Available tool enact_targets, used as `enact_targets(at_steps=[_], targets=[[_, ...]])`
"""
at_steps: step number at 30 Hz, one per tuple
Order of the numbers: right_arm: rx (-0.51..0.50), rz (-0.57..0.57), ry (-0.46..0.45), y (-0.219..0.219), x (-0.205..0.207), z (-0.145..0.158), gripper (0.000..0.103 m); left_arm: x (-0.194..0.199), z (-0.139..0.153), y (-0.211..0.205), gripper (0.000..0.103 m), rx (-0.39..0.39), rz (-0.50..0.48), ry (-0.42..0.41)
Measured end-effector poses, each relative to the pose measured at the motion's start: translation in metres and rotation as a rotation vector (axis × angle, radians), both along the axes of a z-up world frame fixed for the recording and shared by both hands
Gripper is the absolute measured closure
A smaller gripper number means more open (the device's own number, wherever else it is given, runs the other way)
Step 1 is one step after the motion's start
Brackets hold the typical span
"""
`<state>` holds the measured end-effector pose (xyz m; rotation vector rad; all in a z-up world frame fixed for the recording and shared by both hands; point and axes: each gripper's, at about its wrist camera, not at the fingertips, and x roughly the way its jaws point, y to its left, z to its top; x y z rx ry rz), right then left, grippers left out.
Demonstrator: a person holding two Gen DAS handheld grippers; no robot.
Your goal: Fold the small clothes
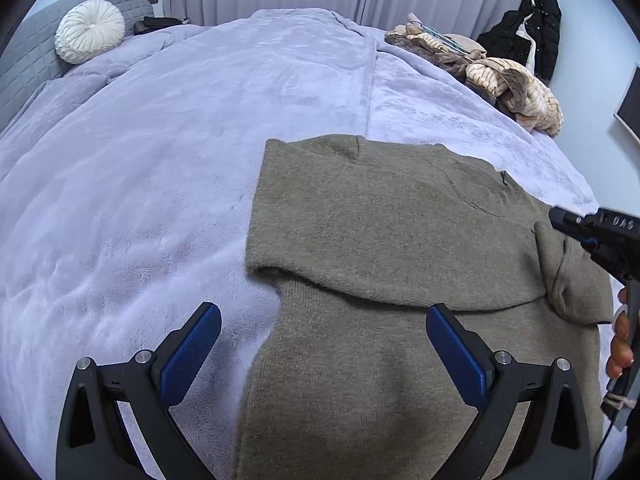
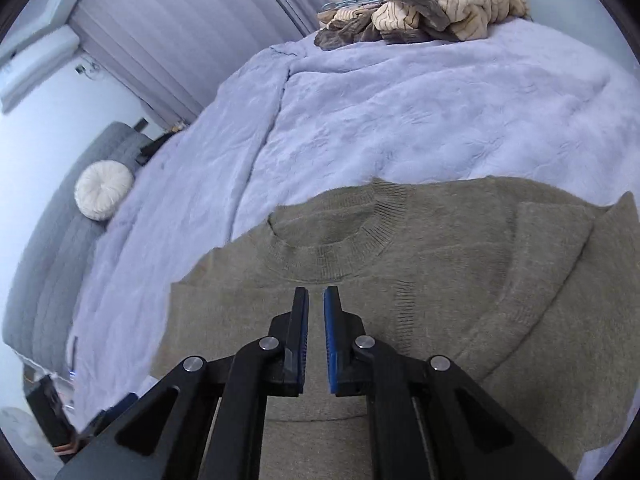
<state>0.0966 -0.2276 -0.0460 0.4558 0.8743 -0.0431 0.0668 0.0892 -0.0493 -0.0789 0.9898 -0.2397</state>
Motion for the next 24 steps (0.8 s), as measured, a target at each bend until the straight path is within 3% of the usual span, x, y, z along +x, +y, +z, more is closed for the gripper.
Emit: enact_targets(at_steps=[2, 3, 4, 6, 8, 11, 14, 15, 16, 18, 20, 24], targets=[[-0.119, -0.098, 0.053, 0.000, -0.011, 0.001, 0.059, -0.001, 0.001, -0.001, 0.000, -0.003, -0.009, -0.007], [-0.157, -0.153, 0.066, -0.007, -0.019, 0.002, 0.019, -0.001, 0.001, -0.004, 0.000, 0.005, -0.020, -0.018], [-0.188, -0.222, 0.068, -0.019, -0.030, 0.004, 0.005, -0.001, 0.002, -0.009, 0.000, 0.014, -0.035, -0.025], [-0.193, -0.333, 0.062, -0.043, -0.044, 0.008, 0.006, -0.002, 0.001, -0.020, 0.000, 0.038, -0.067, -0.032], [-0.123, -0.394, 0.113, -0.073, -0.048, 0.002, 0.011, -0.003, -0.001, -0.029, 0.000, 0.051, -0.093, -0.034], [-0.075, -0.415, 0.167, -0.094, -0.040, -0.016, 0.031, -0.007, -0.001, -0.040, 0.000, 0.057, -0.124, -0.038], [-0.075, -0.389, 0.227, -0.100, -0.021, -0.036, 0.065, -0.010, 0.002, -0.036, 0.000, 0.060, -0.128, -0.049], [-0.053, -0.395, 0.215, -0.101, -0.023, -0.037, 0.083, -0.010, 0.003, -0.032, 0.000, 0.056, -0.122, -0.051], [-0.019, -0.399, 0.184, -0.102, -0.025, -0.033, 0.089, -0.009, 0.003, -0.025, 0.000, 0.050, -0.107, -0.053], [0.046, -0.325, 0.065, -0.093, -0.028, -0.018, 0.089, -0.007, 0.001, -0.016, 0.000, 0.053, -0.067, -0.054], [0.043, -0.190, -0.033, -0.069, -0.022, -0.001, 0.089, -0.003, -0.004, -0.009, 0.000, 0.050, -0.042, -0.036], [0.030, 0.107, -0.079, -0.008, 0.002, 0.010, 0.089, -0.001, -0.011, -0.005, 0.000, 0.045, -0.025, -0.005]])
